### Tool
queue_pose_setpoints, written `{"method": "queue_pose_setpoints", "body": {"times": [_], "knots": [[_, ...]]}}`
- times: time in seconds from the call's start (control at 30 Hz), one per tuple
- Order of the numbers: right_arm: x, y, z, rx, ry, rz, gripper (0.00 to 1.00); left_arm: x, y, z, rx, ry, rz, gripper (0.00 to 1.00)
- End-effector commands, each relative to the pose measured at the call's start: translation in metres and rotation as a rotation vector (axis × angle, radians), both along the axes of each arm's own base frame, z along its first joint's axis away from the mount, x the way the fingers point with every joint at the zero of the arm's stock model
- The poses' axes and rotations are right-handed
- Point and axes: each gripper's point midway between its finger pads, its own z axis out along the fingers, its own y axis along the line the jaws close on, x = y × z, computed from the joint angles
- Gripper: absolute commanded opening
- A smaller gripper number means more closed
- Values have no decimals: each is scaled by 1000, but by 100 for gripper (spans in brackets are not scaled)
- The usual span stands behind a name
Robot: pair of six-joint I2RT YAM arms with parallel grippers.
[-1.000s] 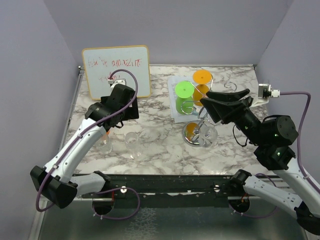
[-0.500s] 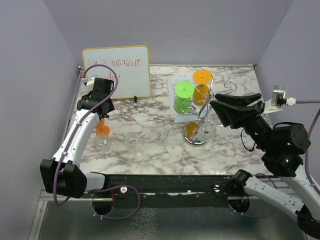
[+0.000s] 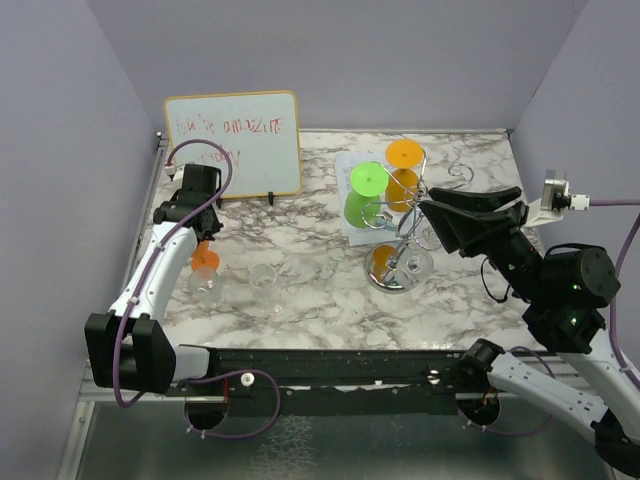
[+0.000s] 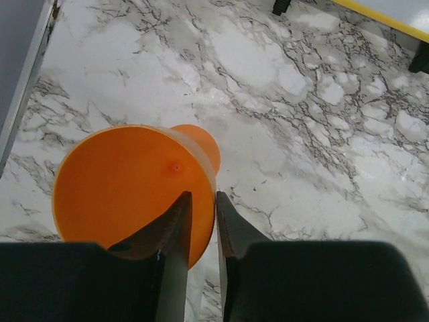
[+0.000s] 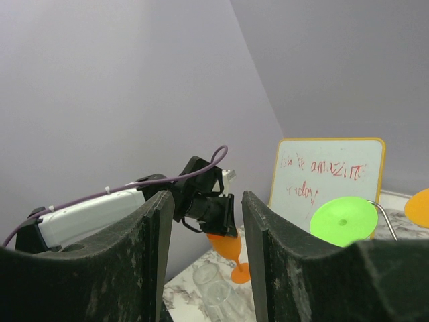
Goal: Place the wine glass upside down on the wine glass rack
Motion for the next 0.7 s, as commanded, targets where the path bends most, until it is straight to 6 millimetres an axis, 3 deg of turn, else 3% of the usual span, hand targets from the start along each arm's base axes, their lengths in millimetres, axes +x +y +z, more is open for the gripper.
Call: {"method": "queue_pose_setpoints", "body": {"times": [0.0,0.1,0.3,0.47,0.67], "knots": [[5,4,-7,-19,20,-6,50,9,-8,6,-24,-18,-74,13],[7,5,-9,-21,27,-9,50,12,-14,16,-43,-34,-112,0],[11,7,-11,-27,31,-17,51,16,-48,49,-188,-111,-237,0],[12,4,-12,-22,41,-32,57,15,-86,101,-345,-226,-398,0],[16,-4,-11,4,31,-76,58,3,-113,170,-466,-381,-511,0]]}}
